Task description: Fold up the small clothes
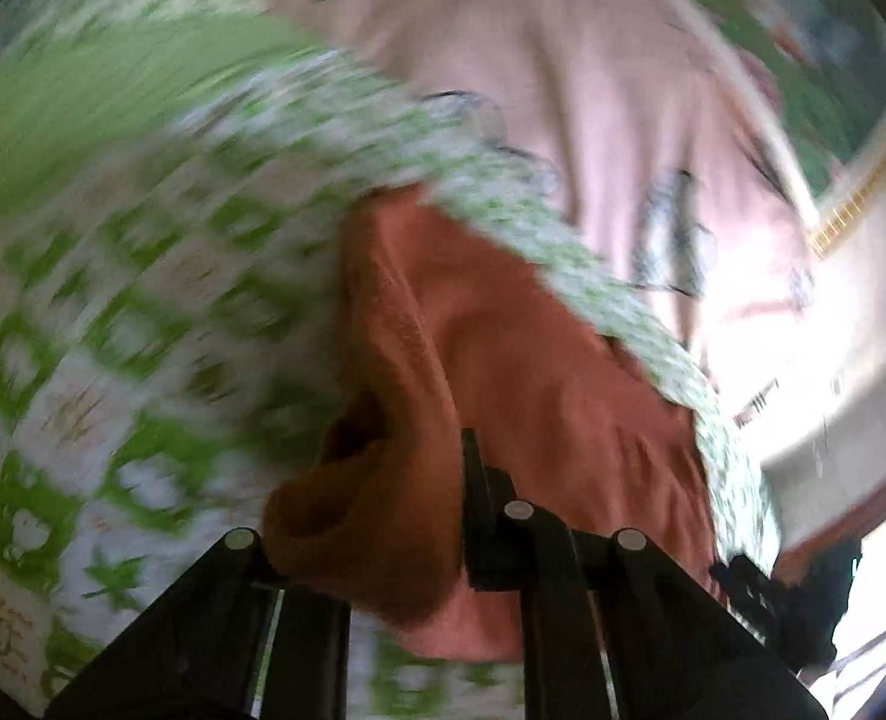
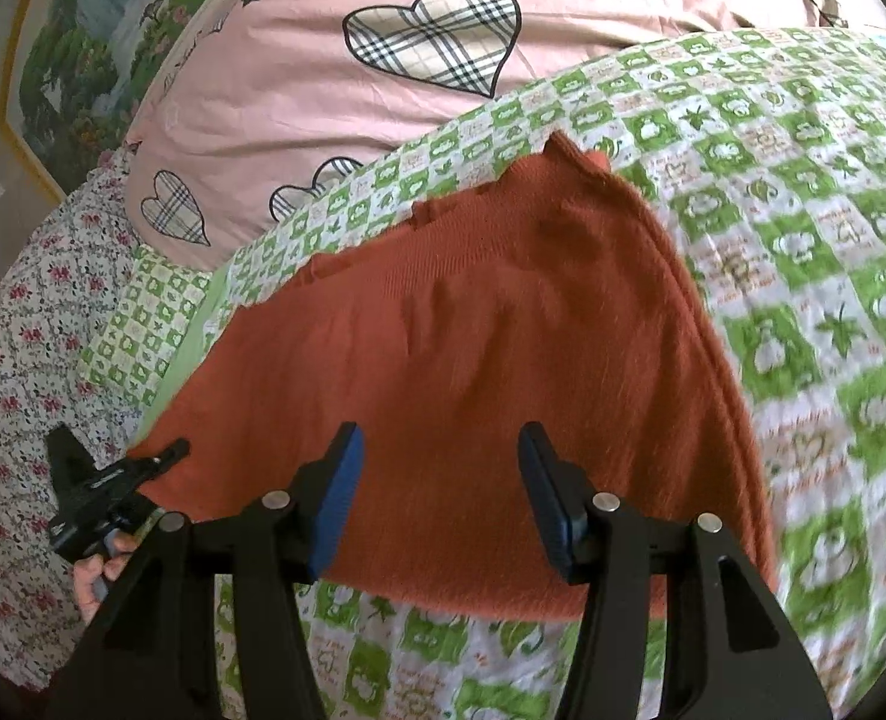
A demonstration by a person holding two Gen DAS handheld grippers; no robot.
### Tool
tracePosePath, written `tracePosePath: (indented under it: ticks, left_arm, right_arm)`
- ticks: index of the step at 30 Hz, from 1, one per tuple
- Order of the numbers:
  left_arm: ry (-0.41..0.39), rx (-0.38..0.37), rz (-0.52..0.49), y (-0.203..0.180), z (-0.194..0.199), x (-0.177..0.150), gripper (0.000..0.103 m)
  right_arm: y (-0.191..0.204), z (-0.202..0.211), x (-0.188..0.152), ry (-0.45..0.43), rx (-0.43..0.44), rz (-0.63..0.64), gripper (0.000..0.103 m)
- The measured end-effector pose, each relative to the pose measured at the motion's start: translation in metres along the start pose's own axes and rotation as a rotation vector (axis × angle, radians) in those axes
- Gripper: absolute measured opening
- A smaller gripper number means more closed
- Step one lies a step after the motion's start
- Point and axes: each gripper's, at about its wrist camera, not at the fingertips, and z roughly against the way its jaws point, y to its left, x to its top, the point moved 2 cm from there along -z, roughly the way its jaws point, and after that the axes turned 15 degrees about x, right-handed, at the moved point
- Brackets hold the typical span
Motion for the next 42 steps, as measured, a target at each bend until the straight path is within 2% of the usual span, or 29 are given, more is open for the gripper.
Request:
tracePosePath:
  ticks: [3, 6, 8, 10, 13, 15, 21, 23, 24, 25, 26, 29, 33, 35, 37, 39, 42]
  left_arm:
    - [-0.031, -0.048, -0.139, -0.056, 0.012, -0.002, 0.011]
    - [-0.019, -0.095, -0.281, -0.117, 0.009, -0.019, 0.011]
    - [0.003, -0.123, -0.335, -0.144, 0.002, -0.034, 0.011]
    - [0.032, -0.148, -0.39, -0.166, -0.01, -0.054, 0.011]
    - [0.092, -0.122, -0.462, -0.185, -0.034, -0.085, 0.011]
    - [0.099, -0.073, -0.507, -0.189, -0.046, -0.099, 0.011]
    - [0.07, -0.045, -0.556, -0.193, -0.044, -0.108, 0.011]
    - [0.057, -0.044, -0.566, -0.196, -0.041, -0.108, 0.011]
    - [0.052, -0.045, -0.57, -0.197, -0.038, -0.107, 0.011]
    - [0.049, -0.045, -0.572, -0.195, -0.032, -0.106, 0.011]
    - [0.043, -0.044, -0.575, -0.196, -0.029, -0.105, 0.011]
    - [0.024, -0.064, -0.578, -0.205, -0.018, -0.096, 0.011]
    - [0.035, -0.195, -0.576, -0.238, -0.005, -0.091, 0.012]
    - [0.076, -0.248, -0.57, -0.26, -0.013, -0.096, 0.012]
    - [0.105, -0.27, -0.573, -0.275, -0.024, -0.105, 0.012]
    - [0.158, -0.272, -0.585, -0.289, -0.043, -0.12, 0.012]
    - [0.182, -0.247, -0.612, -0.298, -0.055, -0.139, 0.013]
  right_arm:
    - [-0.006, 0.001, 0.008, 0.007, 0.019, -0.015, 0.055]
    - [-0.011, 0.001, 0.019, 0.022, 0.059, -0.042, 0.055]
    - [-0.016, -0.001, 0.027, 0.043, 0.096, -0.075, 0.057]
    - [-0.021, -0.005, 0.034, 0.061, 0.126, -0.098, 0.067]
    - [-0.028, -0.021, 0.044, 0.111, 0.139, -0.127, 0.072]
    - [-0.031, -0.041, 0.05, 0.164, 0.168, -0.154, 0.072]
    - [-0.018, -0.111, 0.072, 0.274, 0.184, -0.119, 0.072]
    - [-0.012, -0.136, 0.076, 0.319, 0.161, -0.086, 0.072]
    - [-0.01, -0.148, 0.076, 0.344, 0.137, -0.077, 0.057]
    - [-0.006, -0.157, 0.076, 0.369, 0.121, -0.053, 0.028]
    - [-0.002, -0.16, 0.075, 0.387, 0.111, -0.03, 0.021]
    - [0.016, -0.146, 0.086, 0.358, 0.116, 0.064, 0.018]
    - [0.022, -0.1, 0.112, 0.291, 0.109, 0.146, 0.017]
    - [0.009, -0.081, 0.122, 0.278, 0.083, 0.154, 0.017]
    - [-0.012, -0.072, 0.125, 0.281, 0.045, 0.152, 0.017]
    - [-0.034, -0.068, 0.123, 0.296, 0.007, 0.133, 0.017]
    - [-0.068, -0.067, 0.113, 0.31, -0.007, 0.067, 0.016]
